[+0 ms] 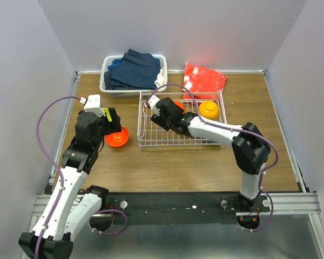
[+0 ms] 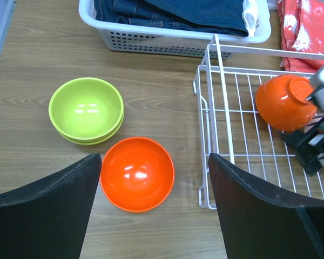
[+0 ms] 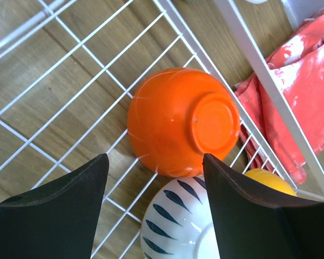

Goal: Unload the bowls from the dish rack

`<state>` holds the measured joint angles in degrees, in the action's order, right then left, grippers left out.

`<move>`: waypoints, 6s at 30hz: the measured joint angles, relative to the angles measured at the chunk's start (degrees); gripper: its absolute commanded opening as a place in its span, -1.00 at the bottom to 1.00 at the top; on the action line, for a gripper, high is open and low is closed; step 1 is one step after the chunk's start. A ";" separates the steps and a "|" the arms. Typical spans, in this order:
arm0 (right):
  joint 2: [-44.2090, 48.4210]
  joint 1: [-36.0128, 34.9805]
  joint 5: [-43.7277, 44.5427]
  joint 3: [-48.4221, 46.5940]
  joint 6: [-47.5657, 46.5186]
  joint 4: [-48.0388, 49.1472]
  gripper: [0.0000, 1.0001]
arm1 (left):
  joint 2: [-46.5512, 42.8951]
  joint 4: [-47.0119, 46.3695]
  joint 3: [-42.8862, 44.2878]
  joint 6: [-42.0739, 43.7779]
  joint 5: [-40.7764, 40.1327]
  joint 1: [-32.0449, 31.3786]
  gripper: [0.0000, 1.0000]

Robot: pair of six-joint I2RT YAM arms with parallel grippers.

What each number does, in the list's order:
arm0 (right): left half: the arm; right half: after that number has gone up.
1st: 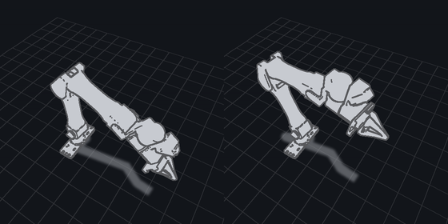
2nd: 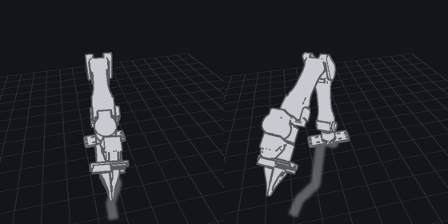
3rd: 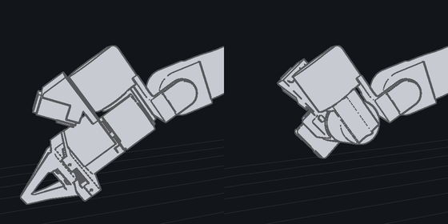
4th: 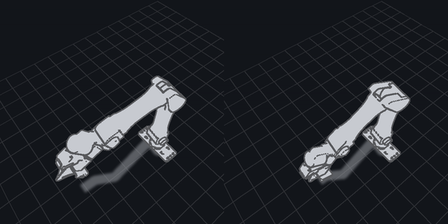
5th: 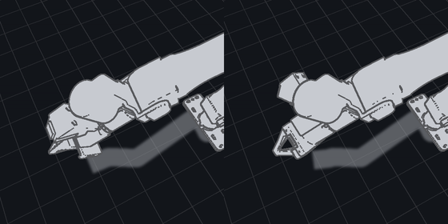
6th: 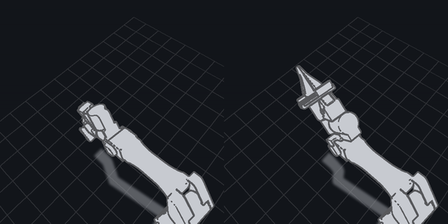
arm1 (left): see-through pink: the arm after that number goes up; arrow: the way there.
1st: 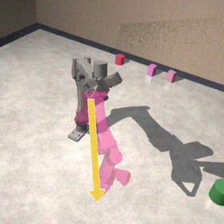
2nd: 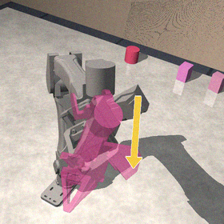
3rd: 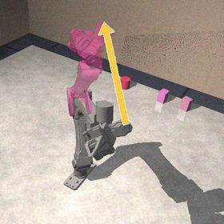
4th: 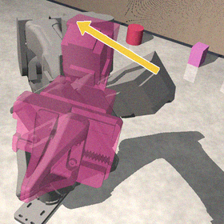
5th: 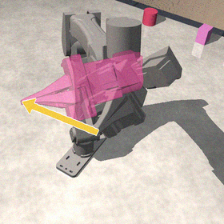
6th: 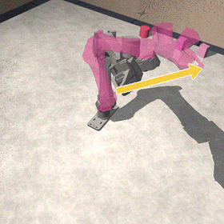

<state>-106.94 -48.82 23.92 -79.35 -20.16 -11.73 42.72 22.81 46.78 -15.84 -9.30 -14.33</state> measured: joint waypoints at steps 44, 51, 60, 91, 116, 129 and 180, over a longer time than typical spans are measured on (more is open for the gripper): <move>-10.86 -4.11 21.27 4.28 -23.41 17.20 -0.07 | -1.42 -0.02 -0.74 1.42 -2.89 -2.32 0.79; -7.63 -4.04 20.15 4.42 -20.55 13.99 -0.16 | -1.66 -0.02 -0.90 1.44 -2.89 -2.32 0.79; -2.12 -3.98 16.68 4.42 -14.05 12.90 0.18 | -2.19 -0.20 -1.60 1.42 -2.86 -2.32 0.79; -9.14 -3.98 14.03 -2.97 -20.85 5.53 1.00 | -2.01 -0.92 -2.34 1.42 -2.78 -3.06 0.79; -13.84 -3.98 18.78 -9.42 -24.55 1.27 1.00 | 2.73 -0.96 -2.58 1.42 -1.62 -3.04 0.79; -14.45 -3.98 17.33 -8.66 -23.50 3.21 1.00 | 4.11 -3.10 -3.28 1.86 -1.55 -2.62 0.79; -12.00 -2.23 16.44 -2.12 -24.79 7.19 0.94 | 5.57 -4.72 -3.56 2.78 -1.09 -2.51 0.78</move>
<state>-118.93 -51.05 40.36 -81.47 -44.95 -4.54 48.29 18.09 43.22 -13.06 -10.39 -16.84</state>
